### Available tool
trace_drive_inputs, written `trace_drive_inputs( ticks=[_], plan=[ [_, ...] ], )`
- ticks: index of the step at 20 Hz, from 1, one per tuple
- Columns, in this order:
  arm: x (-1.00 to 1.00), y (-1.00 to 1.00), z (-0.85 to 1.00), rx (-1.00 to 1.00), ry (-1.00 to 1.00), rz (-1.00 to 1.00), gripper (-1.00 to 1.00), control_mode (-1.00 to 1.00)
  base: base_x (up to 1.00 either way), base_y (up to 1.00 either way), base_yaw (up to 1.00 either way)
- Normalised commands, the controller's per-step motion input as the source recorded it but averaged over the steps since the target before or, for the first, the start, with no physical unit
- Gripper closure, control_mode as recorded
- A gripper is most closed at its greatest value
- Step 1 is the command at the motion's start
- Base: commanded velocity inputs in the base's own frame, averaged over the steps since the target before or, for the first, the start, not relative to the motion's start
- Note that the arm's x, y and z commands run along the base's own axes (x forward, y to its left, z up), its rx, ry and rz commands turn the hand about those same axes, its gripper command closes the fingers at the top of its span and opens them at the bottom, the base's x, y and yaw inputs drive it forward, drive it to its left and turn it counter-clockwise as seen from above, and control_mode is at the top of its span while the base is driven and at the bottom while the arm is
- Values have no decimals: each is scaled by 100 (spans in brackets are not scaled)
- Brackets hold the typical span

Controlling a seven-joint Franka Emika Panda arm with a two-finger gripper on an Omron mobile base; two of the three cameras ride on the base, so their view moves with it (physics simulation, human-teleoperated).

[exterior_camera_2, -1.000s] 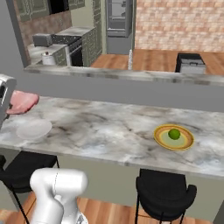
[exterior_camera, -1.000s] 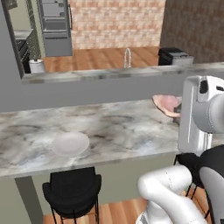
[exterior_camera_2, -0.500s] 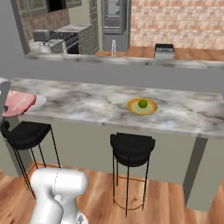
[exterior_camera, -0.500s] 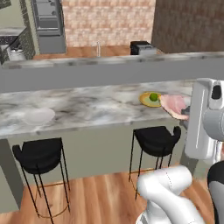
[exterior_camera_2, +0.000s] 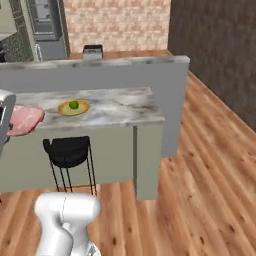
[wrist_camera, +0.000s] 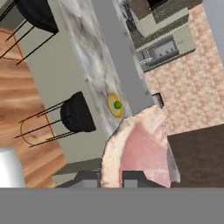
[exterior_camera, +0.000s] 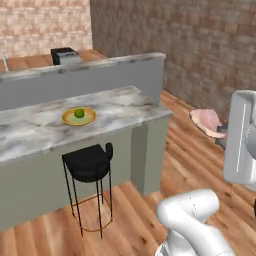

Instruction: Transport the steak and lime to the fridge. Place the steak on the rack containing meat and place the lime on the rack containing the vegetable, ensuring meats and vegetables are on different racks.

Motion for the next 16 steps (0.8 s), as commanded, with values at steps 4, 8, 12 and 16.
trace_drive_inputs(
  ticks=[4,8,12,16],
  plan=[
    [0,0,0,0,0,0,100,100,1,-90,-76],
    [0,0,0,0,0,0,100,100,25,-100,-61],
    [0,0,0,0,0,0,100,100,97,-100,-23],
    [0,0,0,0,0,0,100,100,100,-100,0]
  ],
)
